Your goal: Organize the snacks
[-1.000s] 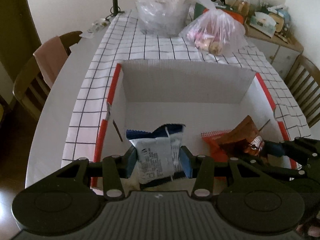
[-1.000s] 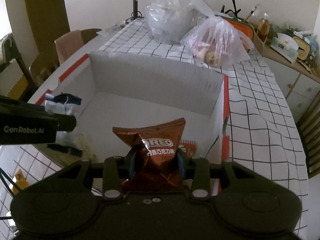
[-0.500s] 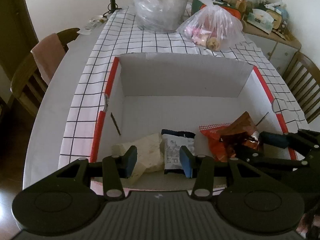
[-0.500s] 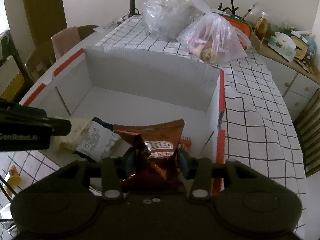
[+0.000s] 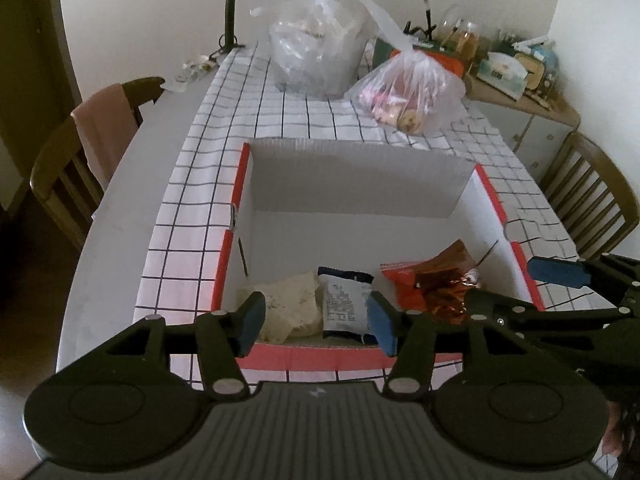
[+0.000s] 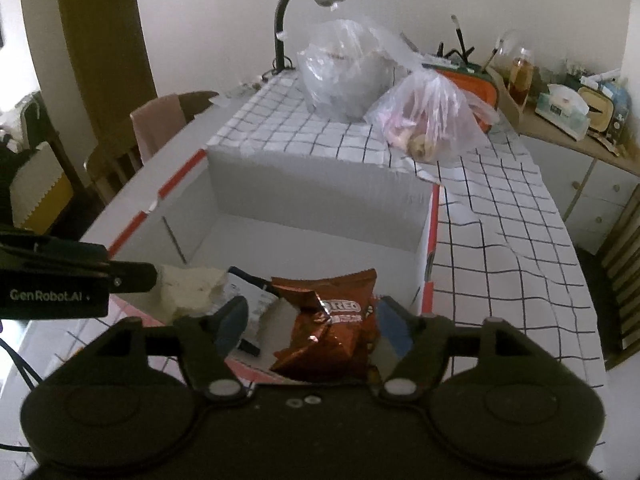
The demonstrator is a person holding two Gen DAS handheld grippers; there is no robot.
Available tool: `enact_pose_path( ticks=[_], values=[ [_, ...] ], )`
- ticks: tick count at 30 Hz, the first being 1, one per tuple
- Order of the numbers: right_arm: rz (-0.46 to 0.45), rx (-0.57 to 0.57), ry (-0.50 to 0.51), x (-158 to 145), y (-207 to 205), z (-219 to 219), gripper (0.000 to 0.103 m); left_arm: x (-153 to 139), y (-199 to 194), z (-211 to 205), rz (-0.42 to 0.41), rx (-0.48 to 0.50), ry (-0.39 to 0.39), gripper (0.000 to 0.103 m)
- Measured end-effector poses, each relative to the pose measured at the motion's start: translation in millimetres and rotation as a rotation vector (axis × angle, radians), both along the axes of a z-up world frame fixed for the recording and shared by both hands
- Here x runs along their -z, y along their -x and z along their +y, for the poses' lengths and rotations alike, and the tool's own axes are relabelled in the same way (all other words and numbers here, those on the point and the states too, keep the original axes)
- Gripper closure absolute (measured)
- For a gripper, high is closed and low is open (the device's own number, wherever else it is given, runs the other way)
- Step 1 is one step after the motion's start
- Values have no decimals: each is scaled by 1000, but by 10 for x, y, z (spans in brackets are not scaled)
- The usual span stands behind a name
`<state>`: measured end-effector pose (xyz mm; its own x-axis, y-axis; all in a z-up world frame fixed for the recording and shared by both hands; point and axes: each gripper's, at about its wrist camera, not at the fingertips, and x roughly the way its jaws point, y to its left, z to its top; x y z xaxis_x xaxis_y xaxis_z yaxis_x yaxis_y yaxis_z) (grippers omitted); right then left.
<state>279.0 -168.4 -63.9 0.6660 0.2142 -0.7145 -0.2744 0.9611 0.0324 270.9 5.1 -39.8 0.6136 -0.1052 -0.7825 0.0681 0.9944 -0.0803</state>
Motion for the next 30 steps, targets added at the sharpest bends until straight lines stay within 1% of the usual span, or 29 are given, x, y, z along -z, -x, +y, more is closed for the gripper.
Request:
enact_pose_path(
  ticks=[3,7,10,16,21,26,30],
  values=[
    [-14,-1,-9,-88,91,-7,26,-83,91,20,-16,5,7,45],
    [-32,-4,-22,-197,211,-21,22,-193,229,63,-42,5,19,39],
    [-42,-9,-33,-266,306,-20,19,-262,329,83,-56,8,23,38],
    [-60,-31,-48,-368,531,-2,11,-341,550,171,-70,14,36,35],
    [-60,-53,-62,-397,703,6,7,-363,744,290,-69,19,42,34],
    [-54,-73,-88,-365,860,12,2,-329,898,417,-61,11,44,27],
    [-36,-84,-84,-269,961,31,1,-250,997,476,-38,5,52,26]
  ],
)
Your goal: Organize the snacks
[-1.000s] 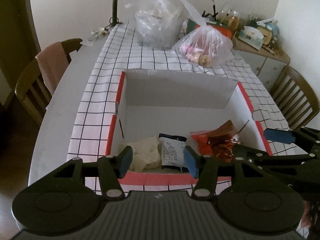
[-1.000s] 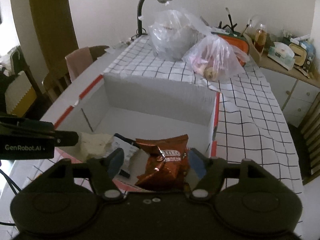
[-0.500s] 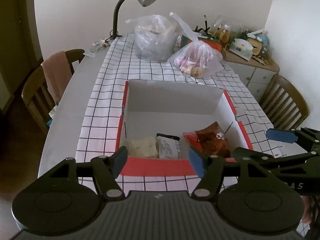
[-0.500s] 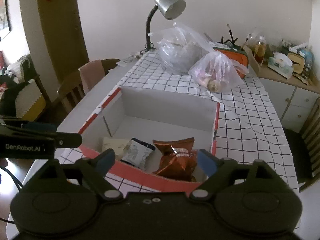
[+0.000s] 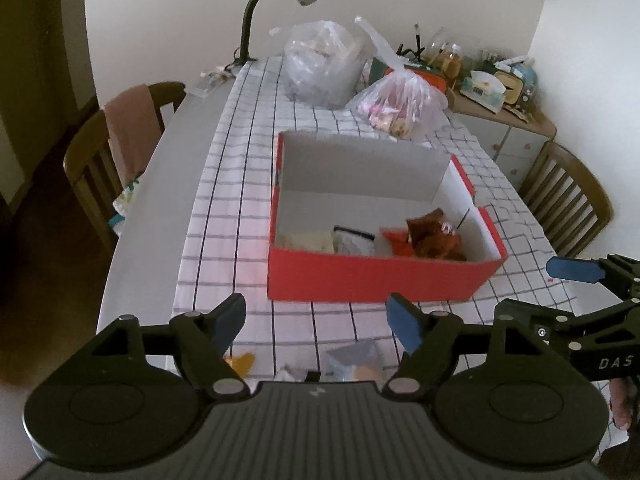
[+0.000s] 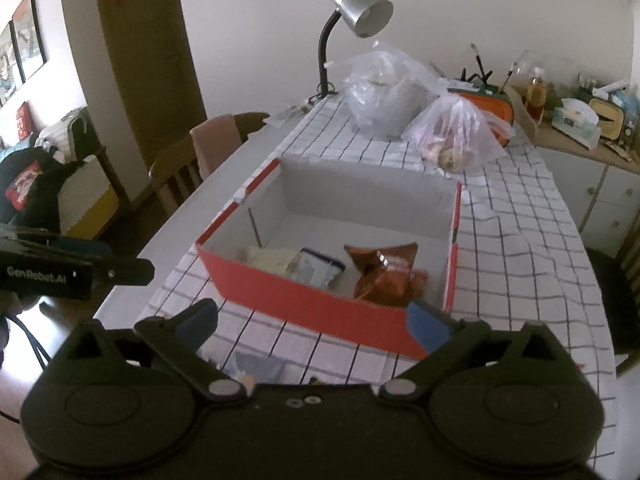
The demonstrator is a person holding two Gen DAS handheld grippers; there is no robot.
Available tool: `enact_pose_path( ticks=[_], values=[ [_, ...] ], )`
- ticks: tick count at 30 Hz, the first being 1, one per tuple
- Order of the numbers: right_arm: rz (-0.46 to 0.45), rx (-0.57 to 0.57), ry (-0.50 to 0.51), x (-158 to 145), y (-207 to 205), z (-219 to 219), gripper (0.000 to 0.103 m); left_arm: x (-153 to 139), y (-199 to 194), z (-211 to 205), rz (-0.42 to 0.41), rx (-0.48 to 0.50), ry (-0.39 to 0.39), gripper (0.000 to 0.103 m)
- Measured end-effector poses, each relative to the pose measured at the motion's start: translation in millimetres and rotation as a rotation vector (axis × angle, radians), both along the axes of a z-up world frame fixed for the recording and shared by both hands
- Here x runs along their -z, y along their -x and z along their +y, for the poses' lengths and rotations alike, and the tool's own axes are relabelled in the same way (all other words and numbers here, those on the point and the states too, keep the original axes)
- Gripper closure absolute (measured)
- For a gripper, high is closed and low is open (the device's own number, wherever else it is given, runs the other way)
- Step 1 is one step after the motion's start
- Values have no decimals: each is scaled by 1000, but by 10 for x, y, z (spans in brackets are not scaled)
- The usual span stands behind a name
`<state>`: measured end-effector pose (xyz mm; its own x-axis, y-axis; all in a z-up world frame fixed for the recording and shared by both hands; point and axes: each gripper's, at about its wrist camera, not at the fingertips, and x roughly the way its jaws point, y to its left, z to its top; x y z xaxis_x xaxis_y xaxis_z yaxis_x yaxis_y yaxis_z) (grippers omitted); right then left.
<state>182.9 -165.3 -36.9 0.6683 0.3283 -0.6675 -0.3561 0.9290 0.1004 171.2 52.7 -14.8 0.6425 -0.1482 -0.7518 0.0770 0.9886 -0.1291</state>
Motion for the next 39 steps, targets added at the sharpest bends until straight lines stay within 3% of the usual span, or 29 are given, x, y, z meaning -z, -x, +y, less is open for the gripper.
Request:
enact_pose_path(
  ticks=[3,12,23,34,39],
  values=[
    [25,2,3,108,57,9,0,94,93,55,28,-5,29,26],
    [113,-16,19,479,221,6,1,459,256,127,107,-14,13,26],
    [195,-131,74,858,371,234,7,943,325,142,214,-3,-25,26],
    [231,-244,131,1085,338,519,31,1215,283,103,254,22,-74,26],
    [231,-269,165,1148,250,583,37,1276,225,125,260,23,-87,26]
  ],
)
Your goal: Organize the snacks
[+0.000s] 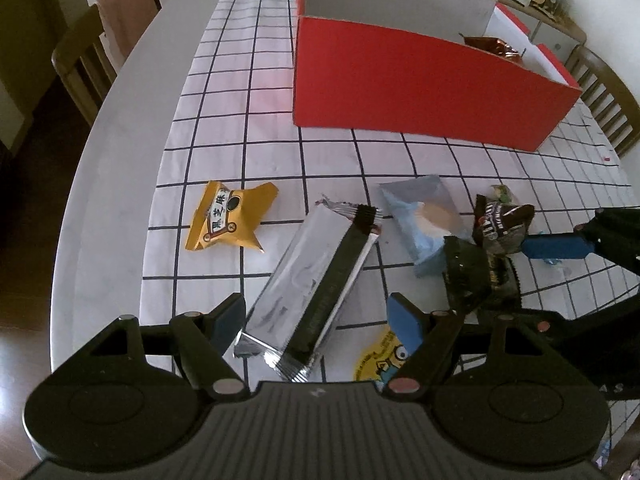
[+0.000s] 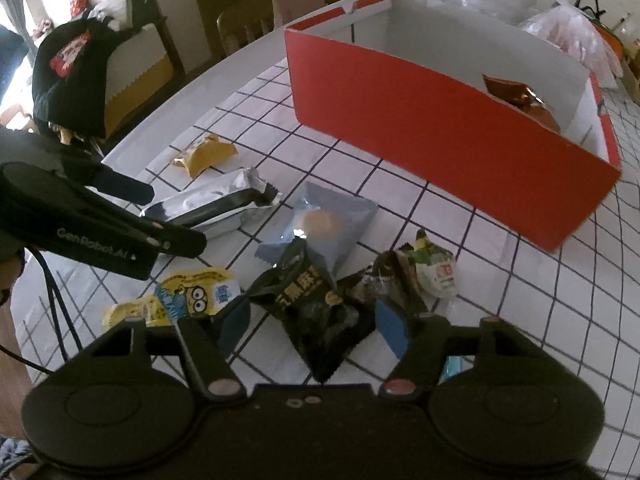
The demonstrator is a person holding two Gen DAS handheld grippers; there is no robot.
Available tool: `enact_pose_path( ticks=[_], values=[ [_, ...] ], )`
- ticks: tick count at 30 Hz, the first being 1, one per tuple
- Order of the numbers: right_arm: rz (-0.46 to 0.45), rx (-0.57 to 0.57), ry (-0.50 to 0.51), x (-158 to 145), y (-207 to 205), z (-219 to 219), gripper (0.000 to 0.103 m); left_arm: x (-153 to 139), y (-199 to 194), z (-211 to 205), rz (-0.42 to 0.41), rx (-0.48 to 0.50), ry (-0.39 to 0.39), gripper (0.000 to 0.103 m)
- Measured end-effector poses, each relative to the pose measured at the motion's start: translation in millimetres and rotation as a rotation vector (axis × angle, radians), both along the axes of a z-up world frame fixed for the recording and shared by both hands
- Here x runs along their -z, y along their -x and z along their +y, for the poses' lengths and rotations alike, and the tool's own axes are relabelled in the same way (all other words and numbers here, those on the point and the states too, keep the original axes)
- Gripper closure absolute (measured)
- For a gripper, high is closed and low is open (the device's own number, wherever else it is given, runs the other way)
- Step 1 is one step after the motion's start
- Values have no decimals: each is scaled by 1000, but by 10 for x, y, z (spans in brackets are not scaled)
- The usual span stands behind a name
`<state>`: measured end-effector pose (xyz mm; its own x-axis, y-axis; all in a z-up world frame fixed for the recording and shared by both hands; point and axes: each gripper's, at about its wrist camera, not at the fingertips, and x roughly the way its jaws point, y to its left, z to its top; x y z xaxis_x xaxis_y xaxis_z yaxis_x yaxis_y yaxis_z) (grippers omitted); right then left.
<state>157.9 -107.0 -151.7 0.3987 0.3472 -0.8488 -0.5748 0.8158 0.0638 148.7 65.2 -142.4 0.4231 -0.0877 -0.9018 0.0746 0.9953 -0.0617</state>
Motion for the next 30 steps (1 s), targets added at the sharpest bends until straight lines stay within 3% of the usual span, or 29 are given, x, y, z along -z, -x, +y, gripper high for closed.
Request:
enact_pose_path(
  ticks=[9,18,24,30],
  values=[
    [-5,-48,78,139,-68,127,52,147,-73,48,25,-12,13,27],
    [-10,-39,107,171,-60,168,66,192,-90,10,42,0,-4,42],
    [-20,-18,118,174,-47,179,68,183,-56,5,35,-1,-23,54],
    [-6,18,90,141,-31,138,73,171,-15,48,35,-23,1,59]
  ],
)
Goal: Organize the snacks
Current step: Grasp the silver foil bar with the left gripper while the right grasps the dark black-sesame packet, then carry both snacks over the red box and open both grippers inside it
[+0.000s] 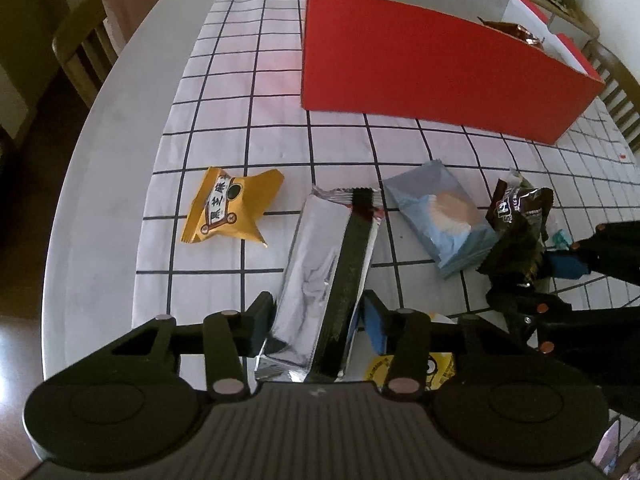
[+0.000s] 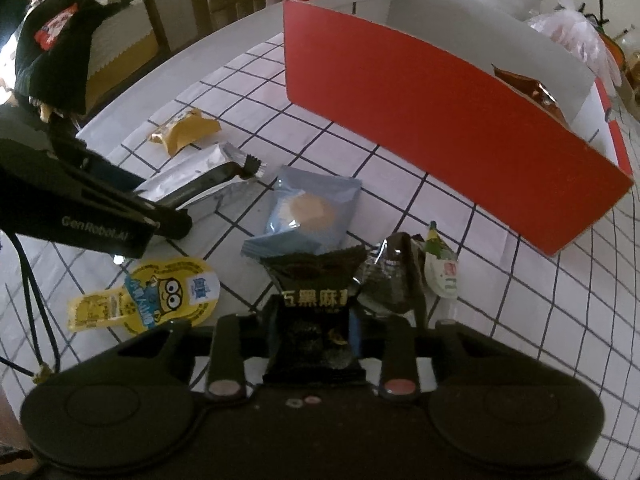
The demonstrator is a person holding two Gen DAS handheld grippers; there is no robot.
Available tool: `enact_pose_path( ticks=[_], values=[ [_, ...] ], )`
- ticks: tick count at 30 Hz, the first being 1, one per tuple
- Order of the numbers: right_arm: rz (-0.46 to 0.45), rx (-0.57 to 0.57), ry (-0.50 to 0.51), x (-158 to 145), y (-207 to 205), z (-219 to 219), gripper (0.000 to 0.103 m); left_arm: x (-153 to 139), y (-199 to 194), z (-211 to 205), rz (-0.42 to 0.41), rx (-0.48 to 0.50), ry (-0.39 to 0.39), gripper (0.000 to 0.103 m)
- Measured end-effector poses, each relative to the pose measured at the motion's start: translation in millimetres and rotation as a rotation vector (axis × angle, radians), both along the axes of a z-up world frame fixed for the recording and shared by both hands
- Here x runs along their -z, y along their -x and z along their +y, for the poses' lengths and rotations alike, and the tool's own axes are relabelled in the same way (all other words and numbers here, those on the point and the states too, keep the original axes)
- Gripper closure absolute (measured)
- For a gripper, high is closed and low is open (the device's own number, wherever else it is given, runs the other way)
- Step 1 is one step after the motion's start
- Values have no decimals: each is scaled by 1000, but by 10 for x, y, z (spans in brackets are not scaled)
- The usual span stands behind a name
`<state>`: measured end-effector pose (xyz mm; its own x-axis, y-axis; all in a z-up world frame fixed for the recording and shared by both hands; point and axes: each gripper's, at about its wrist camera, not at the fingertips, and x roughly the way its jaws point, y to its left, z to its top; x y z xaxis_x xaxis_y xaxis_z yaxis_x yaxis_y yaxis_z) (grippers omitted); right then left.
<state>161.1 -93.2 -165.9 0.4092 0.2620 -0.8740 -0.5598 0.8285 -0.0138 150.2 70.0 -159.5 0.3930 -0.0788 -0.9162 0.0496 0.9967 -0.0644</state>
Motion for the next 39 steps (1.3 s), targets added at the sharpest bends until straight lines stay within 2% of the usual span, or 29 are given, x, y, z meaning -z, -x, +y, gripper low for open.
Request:
enact_pose_path(
  ticks=[8,18,22,27,34,39],
  values=[
    [9,44,-65,-135,48,-100,73,-93,41,81,-9,-55,57,60],
    [-25,82,-122,-411,149,-238,73,-331,209,146,-45,-97,134,61],
    [-42,118,-139,-530,169,-339,73,-483,268,178,-67,-122,167,61],
    [-75,160,-157,-735,148,-500,73,-798,286,90,-131,-106,174,62],
    [-177,192,-175,-1149,-76,-753,73,-1219,18,-130,-224,-77,173,61],
    [-222,209,-182,-1300,-358,-907,73,-1399,-282,-337,-265,-66,145,62]
  ],
)
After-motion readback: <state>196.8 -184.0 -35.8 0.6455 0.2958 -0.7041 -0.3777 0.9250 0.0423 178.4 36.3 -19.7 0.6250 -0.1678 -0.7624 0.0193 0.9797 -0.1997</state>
